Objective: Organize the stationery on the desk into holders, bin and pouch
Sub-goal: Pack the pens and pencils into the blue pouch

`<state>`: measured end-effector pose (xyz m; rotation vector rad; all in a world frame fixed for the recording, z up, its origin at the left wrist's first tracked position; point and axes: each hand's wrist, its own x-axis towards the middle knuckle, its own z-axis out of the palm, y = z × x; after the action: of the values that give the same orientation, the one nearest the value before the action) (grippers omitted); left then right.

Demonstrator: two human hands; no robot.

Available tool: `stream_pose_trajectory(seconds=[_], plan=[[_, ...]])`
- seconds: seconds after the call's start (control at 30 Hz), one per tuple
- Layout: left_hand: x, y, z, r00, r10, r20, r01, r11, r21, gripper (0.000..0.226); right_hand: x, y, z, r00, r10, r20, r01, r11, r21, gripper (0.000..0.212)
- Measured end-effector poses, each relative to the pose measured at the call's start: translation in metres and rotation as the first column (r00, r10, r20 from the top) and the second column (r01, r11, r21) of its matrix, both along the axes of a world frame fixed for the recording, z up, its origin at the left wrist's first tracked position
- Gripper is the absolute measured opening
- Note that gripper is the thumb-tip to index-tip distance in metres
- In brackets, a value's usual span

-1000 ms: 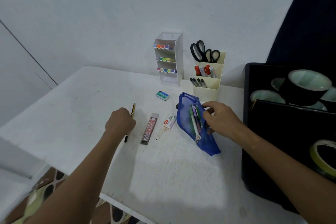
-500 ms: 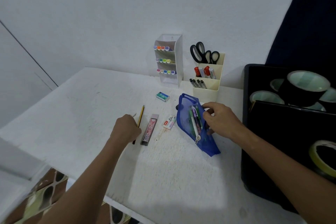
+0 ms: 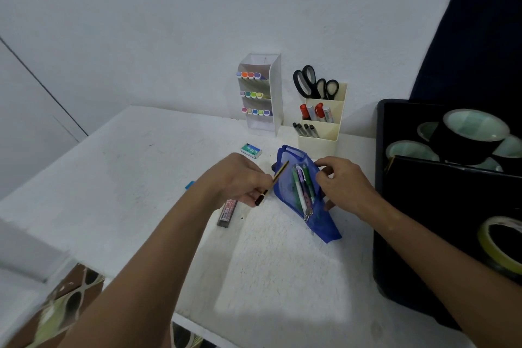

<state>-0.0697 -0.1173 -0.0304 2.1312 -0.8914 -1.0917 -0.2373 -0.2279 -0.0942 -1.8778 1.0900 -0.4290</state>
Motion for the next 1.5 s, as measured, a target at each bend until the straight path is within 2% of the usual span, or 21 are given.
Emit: stream_pose_trajectory(seconds=[0.2, 0.4, 0.53, 0.73, 0.83, 1.0, 1.23, 1.5], plan=[[-0.025, -0.026, -0.026, 0.998, 0.001, -0.061, -0.002, 1.000, -0.012, 0.017, 0.000, 0.000, 0.000, 1.000, -0.007, 0.019, 0.007, 1.000, -0.001, 0.028], [-0.048, -0.052, -0.048, 0.993, -0.051, 0.108, 0.058, 0.996, -0.063, 0.018, 0.000, -0.001, -0.001, 1.000, -0.013, 0.001, 0.013, 0.998, -0.054, 0.030], [-0.049, -0.053, -0.053, 0.986, -0.109, 0.126, 0.116, 0.992, -0.054, 0.020, 0.000, -0.001, -0.002, 1.000, -0.012, 0.010, 0.012, 0.998, -0.066, 0.030], [-0.021, -0.043, -0.052, 0.988, -0.021, 0.152, 0.033, 0.996, -0.080, 0.017, 0.000, -0.001, -0.003, 0.999, -0.023, 0.028, 0.025, 0.997, -0.077, 0.028], [0.001, -0.040, -0.053, 0.971, 0.031, 0.236, -0.010, 0.996, -0.091, 0.018, 0.000, -0.002, -0.004, 0.999, -0.042, 0.024, 0.044, 0.994, -0.100, 0.028], [0.034, -0.028, -0.057, 0.876, 0.090, 0.474, -0.107, 0.994, 0.009, 0.031, 0.000, -0.002, -0.003, 0.996, -0.089, 0.021, 0.091, 0.987, -0.132, 0.026], [0.051, -0.008, -0.081, 0.846, 0.034, 0.533, -0.171, 0.963, 0.210, 0.043, 0.000, -0.002, -0.003, 0.996, -0.090, 0.017, 0.092, 0.985, -0.148, 0.025], [0.045, -0.001, -0.093, 0.817, 0.037, 0.576, -0.224, 0.940, 0.257, 0.034, 0.000, -0.002, -0.002, 0.996, -0.085, 0.003, 0.085, 0.982, -0.168, 0.025]])
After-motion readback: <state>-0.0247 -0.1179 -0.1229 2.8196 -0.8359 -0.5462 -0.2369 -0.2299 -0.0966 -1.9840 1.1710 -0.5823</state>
